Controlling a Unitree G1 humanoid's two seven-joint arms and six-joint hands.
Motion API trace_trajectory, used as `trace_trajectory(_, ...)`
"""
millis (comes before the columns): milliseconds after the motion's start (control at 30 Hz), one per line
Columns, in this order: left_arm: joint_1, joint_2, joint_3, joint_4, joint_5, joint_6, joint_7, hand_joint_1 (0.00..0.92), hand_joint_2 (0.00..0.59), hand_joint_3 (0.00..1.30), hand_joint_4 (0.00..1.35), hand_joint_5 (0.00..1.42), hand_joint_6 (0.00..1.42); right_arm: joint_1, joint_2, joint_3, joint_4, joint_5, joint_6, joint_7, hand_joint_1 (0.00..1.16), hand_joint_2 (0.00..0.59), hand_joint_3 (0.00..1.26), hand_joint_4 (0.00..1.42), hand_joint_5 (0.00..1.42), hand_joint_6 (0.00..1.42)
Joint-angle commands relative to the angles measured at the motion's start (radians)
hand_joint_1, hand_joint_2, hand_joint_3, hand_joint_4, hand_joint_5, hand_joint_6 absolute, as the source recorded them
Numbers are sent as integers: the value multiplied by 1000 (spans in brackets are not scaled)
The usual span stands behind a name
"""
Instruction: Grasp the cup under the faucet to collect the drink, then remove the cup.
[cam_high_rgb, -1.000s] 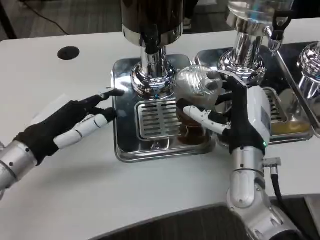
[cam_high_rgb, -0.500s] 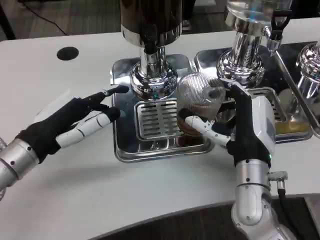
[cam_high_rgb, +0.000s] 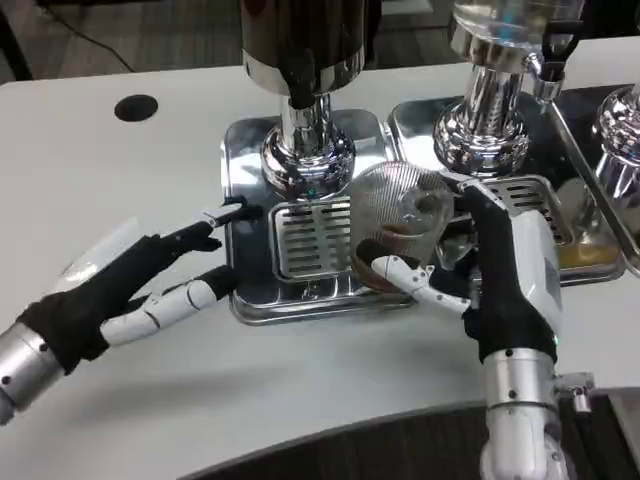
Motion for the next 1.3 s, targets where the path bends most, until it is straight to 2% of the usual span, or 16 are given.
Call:
trace_trajectory(33,43,46,5,-73,74,-35,40,0,147,121,0,5,140,38,-1,2,-81,-3,-6,17,760,188,511,567,810,1146)
trace_trajectory(200,92,93,6,-148,181,-90,97,0,138,115,0,0,100,82,5,7,-153,-3,-5,45,753,191,511,569,812,1146)
trace_trajectory(300,99,102,2,-161,197,-95,111,0,136,110,0,0,97,104,8,14,-184,-4,-6,60,749,193,511,573,813,1146)
trace_trajectory(667,123,106,2,-167,190,-84,130,0,134,106,0,0,82,157,12,28,-242,-12,-8,90,744,195,514,578,813,1146)
trace_trajectory(1300,129,110,-3,-180,193,-69,137,0,133,115,0,0,77,158,5,18,-230,-6,-18,103,753,200,525,578,813,1162)
